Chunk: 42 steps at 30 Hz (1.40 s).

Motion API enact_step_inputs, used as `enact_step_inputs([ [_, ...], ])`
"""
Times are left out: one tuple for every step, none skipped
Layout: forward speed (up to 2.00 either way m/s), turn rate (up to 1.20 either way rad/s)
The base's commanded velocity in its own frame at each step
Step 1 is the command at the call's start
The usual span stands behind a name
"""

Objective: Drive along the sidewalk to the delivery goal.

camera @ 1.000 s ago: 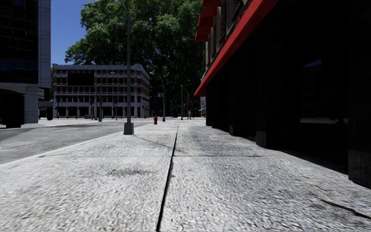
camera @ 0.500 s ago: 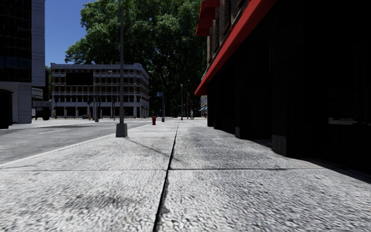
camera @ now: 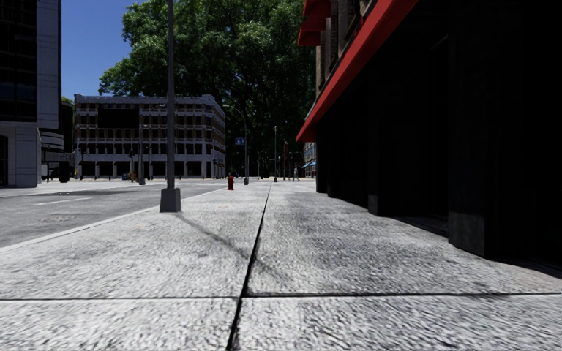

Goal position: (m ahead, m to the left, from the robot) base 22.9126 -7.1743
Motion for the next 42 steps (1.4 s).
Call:
enact_step_inputs([
  [1.78,0.27],
  [1.78,0.30],
  [1.78,0.30],
  [1.78,0.31],
  [1.78,0.27],
  [1.78,0.04],
  [1.78,0.04],
  [1.78,0.00],
  [1.78,0.00],
  [1.78,0.00],
  [1.78,0.00],
  [1.78,0.00],
  [1.78,0.00],
  [1.78,0.00],
  [1.78,0.00],
  [1.78,0.00],
  [1.78,0.00],
  [1.78,0.00],
  [1.78,0.00],
  [1.78,0.00],
  [1.78,0.00],
  [1.78,0.00],
  [1.78,0.00],
  [1.78,0.00],
  [1.78,0.00],
  [1.78,0.00],
  [1.78,0.00],
  [1.78,0.00],
  [1.78,0.00],
  [1.78,0.00],
  [1.78,0.00],
  [1.78,0.00],
  [1.78,0.00],
  [1.78,0.00],
  [1.78,0.00],
  [1.78,0.00],
  [1.78,0.00],
  [1.78,0.00],
  [1.78,0.00],
  [1.78,0.00],
  [1.78,0.00],
  [1.78,0.00],
])
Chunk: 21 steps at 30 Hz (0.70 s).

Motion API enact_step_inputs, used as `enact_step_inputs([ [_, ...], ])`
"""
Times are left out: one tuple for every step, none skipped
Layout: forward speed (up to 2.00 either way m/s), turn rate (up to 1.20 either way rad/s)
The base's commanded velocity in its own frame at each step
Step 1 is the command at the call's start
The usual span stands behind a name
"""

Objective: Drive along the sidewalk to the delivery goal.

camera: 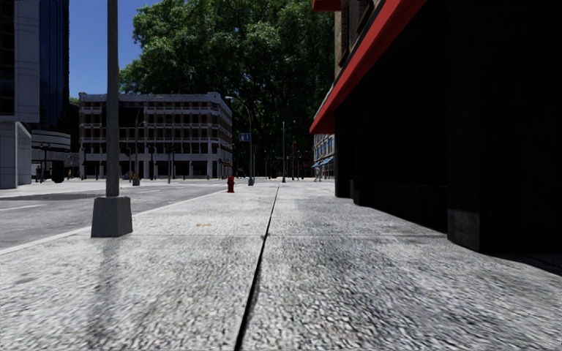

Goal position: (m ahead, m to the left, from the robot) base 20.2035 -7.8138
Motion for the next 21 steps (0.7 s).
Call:
enact_step_inputs([
  [1.78,0.00],
  [1.78,0.00],
  [1.78,0.00],
  [1.78,0.00],
  [1.78,0.00],
  [1.78,0.00],
  [1.78,0.00],
  [1.78,0.00],
  [1.78,0.00],
  [1.78,0.00],
  [1.78,0.00],
  [1.78,-0.05],
  [1.78,-0.05],
  [1.78,-0.14],
  [1.78,-0.17],
  [1.78,-0.18],
  [1.78,-0.18],
  [1.78,-0.18],
  [1.78,-0.18],
  [1.78,-0.18],
  [1.78,-0.08],
])
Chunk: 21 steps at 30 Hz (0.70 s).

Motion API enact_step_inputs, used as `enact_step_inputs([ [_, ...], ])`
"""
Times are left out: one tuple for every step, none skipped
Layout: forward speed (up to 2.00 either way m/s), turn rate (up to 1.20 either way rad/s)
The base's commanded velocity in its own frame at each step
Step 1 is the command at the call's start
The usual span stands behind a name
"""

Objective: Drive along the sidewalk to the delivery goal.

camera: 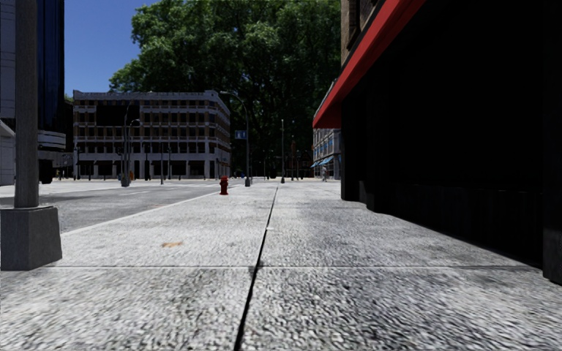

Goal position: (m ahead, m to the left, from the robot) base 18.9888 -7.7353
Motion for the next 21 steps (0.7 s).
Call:
enact_step_inputs([
  [1.78,0.00],
  [1.78,0.00],
  [1.78,0.00],
  [1.78,0.00],
  [1.78,0.00],
  [1.78,0.00],
  [1.78,0.00],
  [1.78,0.00],
  [1.78,0.00],
  [1.78,0.00],
  [1.78,0.00],
  [1.78,0.00],
  [1.78,0.00],
  [1.78,0.00],
  [1.78,0.00],
  [1.78,0.00],
  [1.78,0.00],
  [1.78,0.00],
  [1.78,0.00],
  [1.78,0.00],
  [1.78,0.00],
])
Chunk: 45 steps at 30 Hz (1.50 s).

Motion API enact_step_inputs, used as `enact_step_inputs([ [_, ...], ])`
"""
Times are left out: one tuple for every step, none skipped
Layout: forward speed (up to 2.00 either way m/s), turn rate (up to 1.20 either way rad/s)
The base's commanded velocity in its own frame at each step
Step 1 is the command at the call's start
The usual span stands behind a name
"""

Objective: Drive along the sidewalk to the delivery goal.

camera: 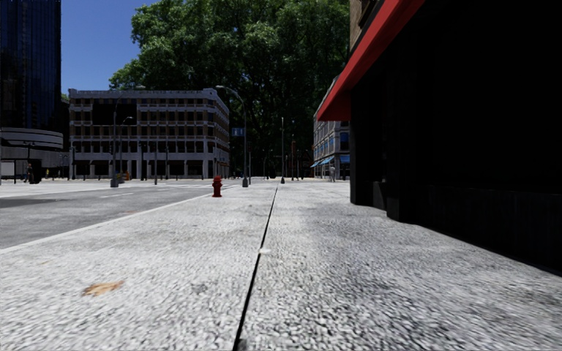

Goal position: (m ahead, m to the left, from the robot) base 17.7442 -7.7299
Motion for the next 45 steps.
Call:
enact_step_inputs([
  [1.78,0.00],
  [1.78,0.00],
  [1.78,-0.04],
  [1.78,-0.12],
  [1.78,-0.14],
  [1.78,-0.14],
  [1.78,-0.14],
  [1.78,-0.14],
  [1.78,-0.14],
  [1.78,-0.12],
  [1.78,-0.12],
  [1.78,-0.09],
  [1.78,-0.02],
  [1.78,0.00],
  [1.78,0.00],
  [1.78,0.00],
  [1.78,0.00],
  [1.78,0.00],
  [1.78,-0.01],
  [1.78,-0.01],
  [1.78,-0.10],
  [1.78,-0.14],
  [1.78,-0.15],
  [1.78,-0.15],
  [1.78,-0.15],
  [1.78,-0.15],
  [1.78,-0.15],
  [1.78,-0.15],
  [1.78,-0.15],
  [1.78,-0.07],
  [1.78,0.00],
  [1.78,0.00],
  [1.78,0.00],
  [1.78,0.00],
  [1.78,0.00],
  [1.78,0.00],
  [1.78,0.00],
  [1.78,0.00],
  [1.78,0.00],
  [1.78,0.00],
  [1.78,-0.03],
  [1.78,-0.22],
  [1.78,-0.22],
  [1.78,-0.29],
  [1.78,-0.31],
])
